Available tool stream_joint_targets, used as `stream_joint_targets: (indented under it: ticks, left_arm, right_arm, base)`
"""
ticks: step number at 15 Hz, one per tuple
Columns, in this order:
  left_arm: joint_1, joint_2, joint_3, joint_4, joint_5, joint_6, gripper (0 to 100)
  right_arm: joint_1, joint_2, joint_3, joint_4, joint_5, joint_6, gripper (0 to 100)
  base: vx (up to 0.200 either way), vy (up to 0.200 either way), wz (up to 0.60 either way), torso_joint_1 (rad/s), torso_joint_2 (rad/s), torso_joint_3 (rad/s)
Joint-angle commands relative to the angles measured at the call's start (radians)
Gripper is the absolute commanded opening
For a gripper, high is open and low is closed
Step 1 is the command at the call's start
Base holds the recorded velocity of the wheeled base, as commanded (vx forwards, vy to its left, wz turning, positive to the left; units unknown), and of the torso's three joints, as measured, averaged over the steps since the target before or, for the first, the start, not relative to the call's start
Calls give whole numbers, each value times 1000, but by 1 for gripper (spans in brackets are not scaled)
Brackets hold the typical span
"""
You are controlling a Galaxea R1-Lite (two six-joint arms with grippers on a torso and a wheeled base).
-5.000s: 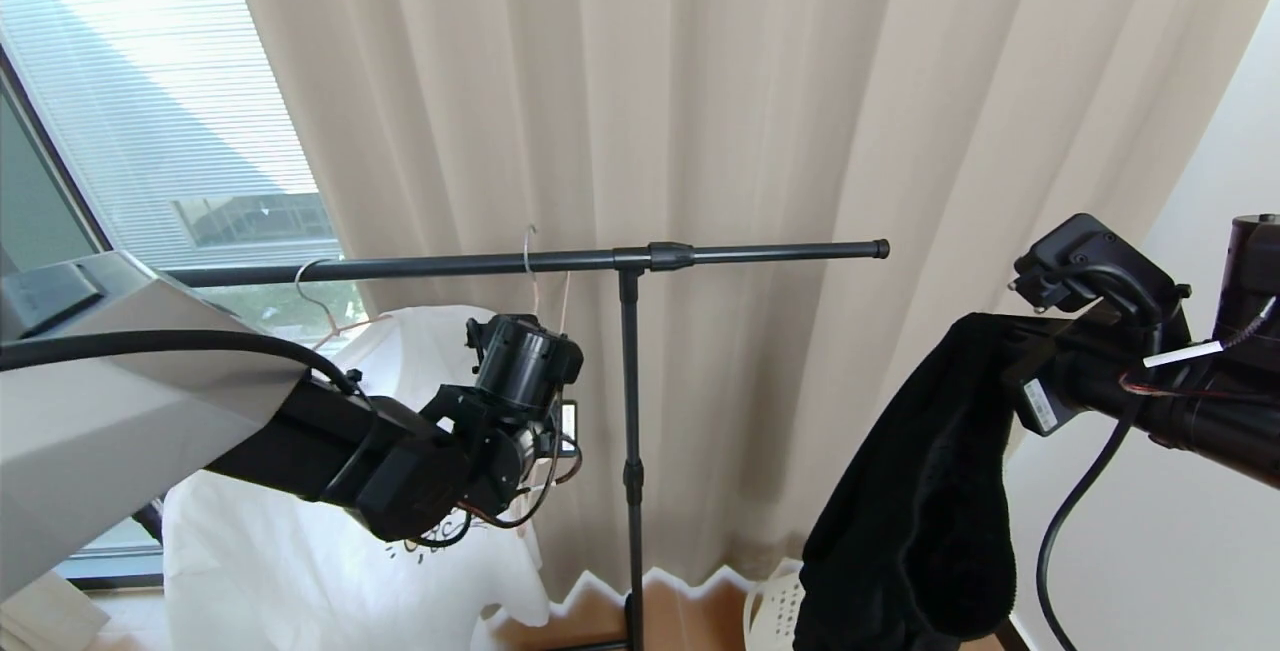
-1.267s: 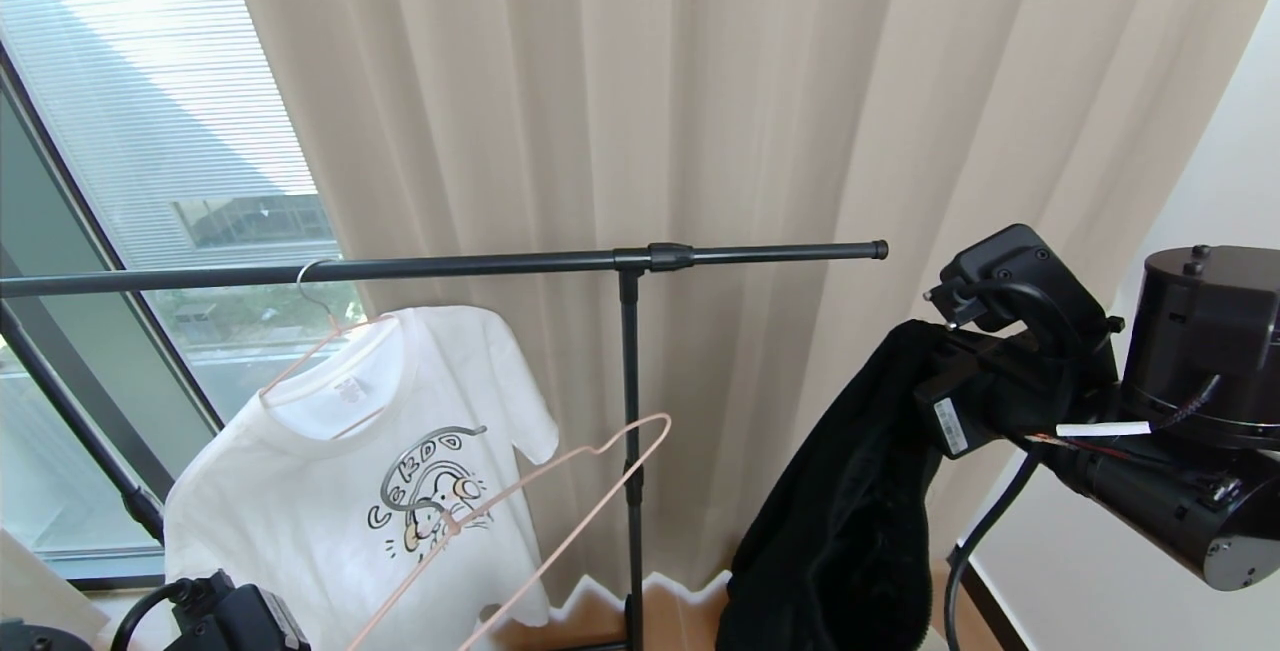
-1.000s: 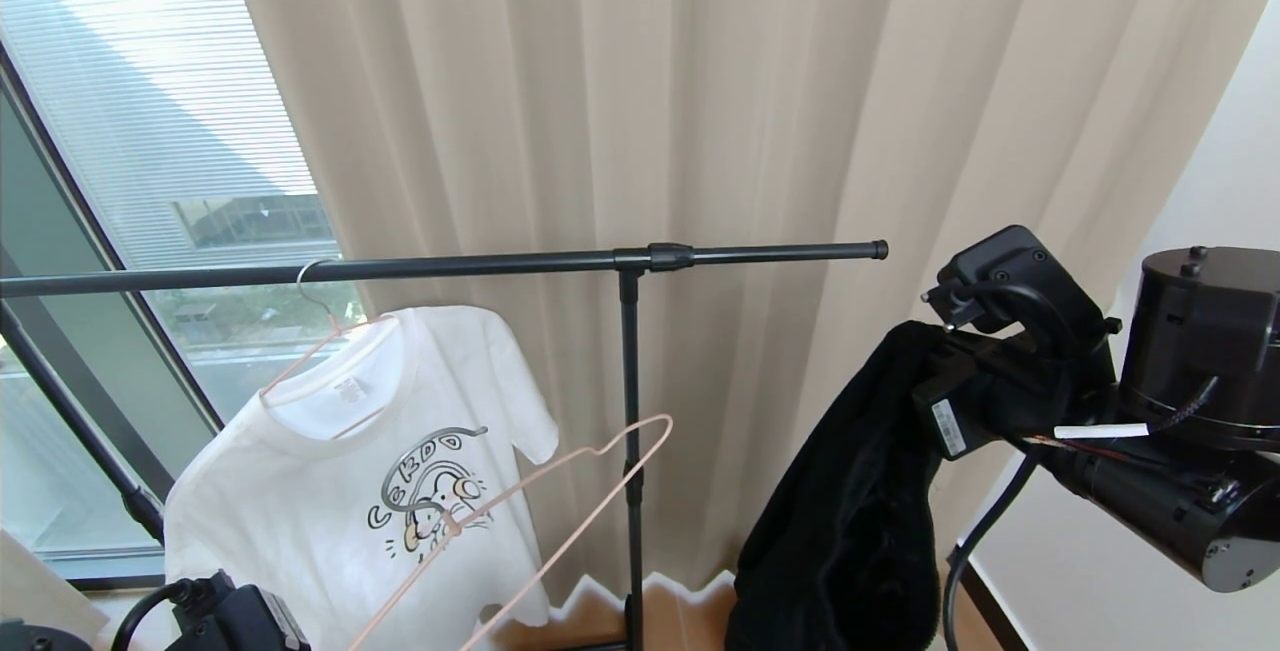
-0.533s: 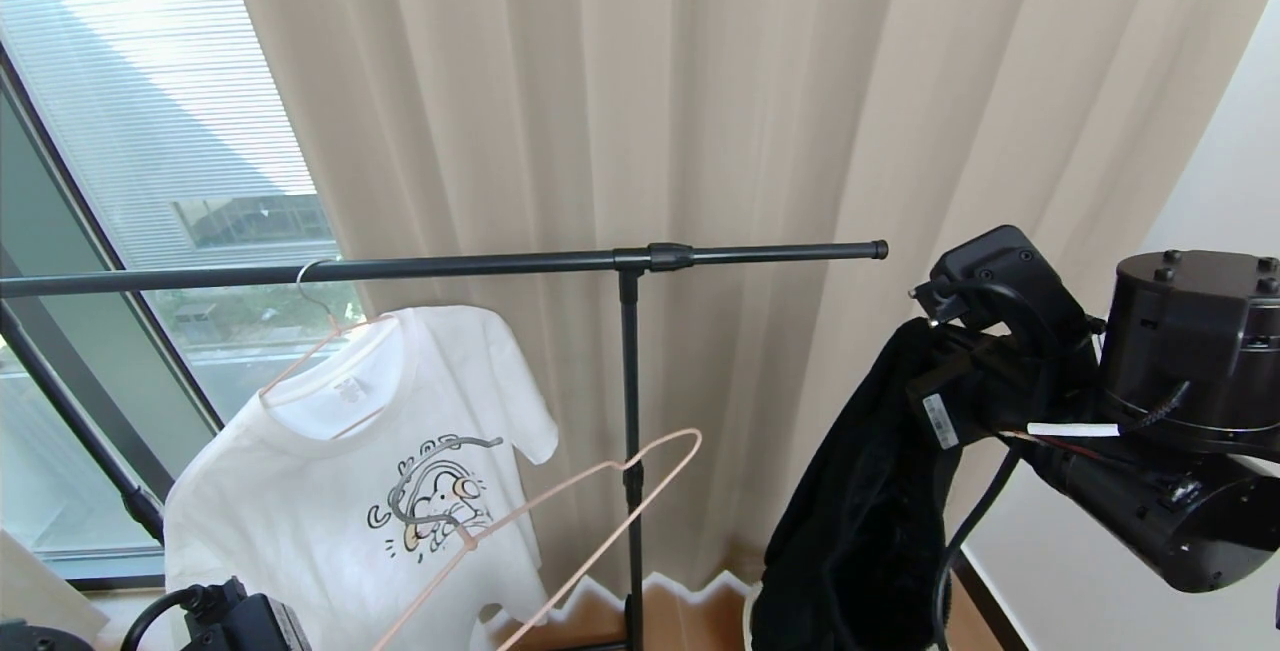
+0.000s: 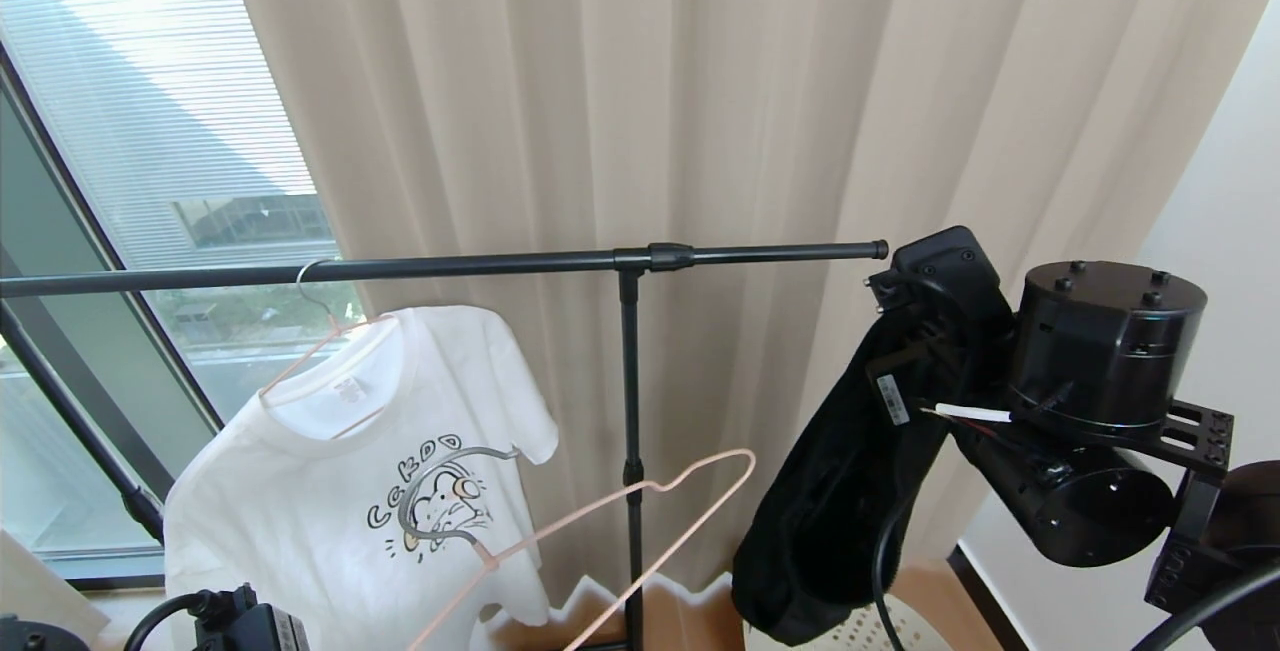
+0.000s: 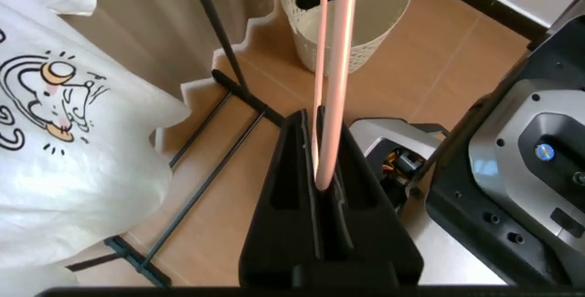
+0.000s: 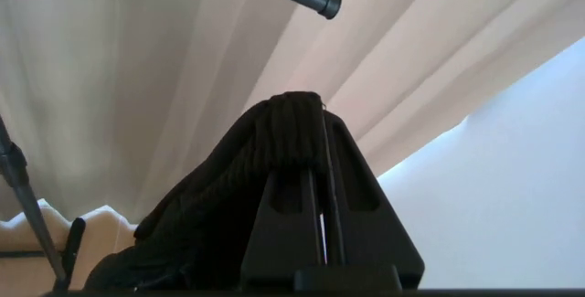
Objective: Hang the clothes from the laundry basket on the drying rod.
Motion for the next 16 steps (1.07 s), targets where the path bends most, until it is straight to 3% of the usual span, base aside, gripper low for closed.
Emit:
stream_joint_targets:
  ticks: [1, 5, 7, 12, 16]
  left_arm:
    - [0, 0, -11, 0, -26, 0, 0]
    - [-32, 12, -20, -5, -30, -6, 0]
    - [-35, 71, -31, -52, -32, -21, 0]
    - [-43, 192, -31, -178, -29, -63, 0]
    - [-41, 207, -45, -184, -24, -79, 0]
  right_arm:
    - [4, 27, -9, -4, -4, 1, 0]
    - [41, 85, -17, -74, -6, 1, 0]
    - [72, 133, -18, -147, -19, 1, 0]
    - [116, 136, -24, -154, -33, 1, 0]
    - [159, 130, -23, -154, -44, 1, 0]
  base:
    - [0, 0, 0, 0, 0, 0]
    - [0, 0, 0, 0, 0, 0]
    - [0, 0, 0, 0, 0, 0]
    - [0, 0, 0, 0, 0, 0]
    - [0, 0, 0, 0, 0, 0]
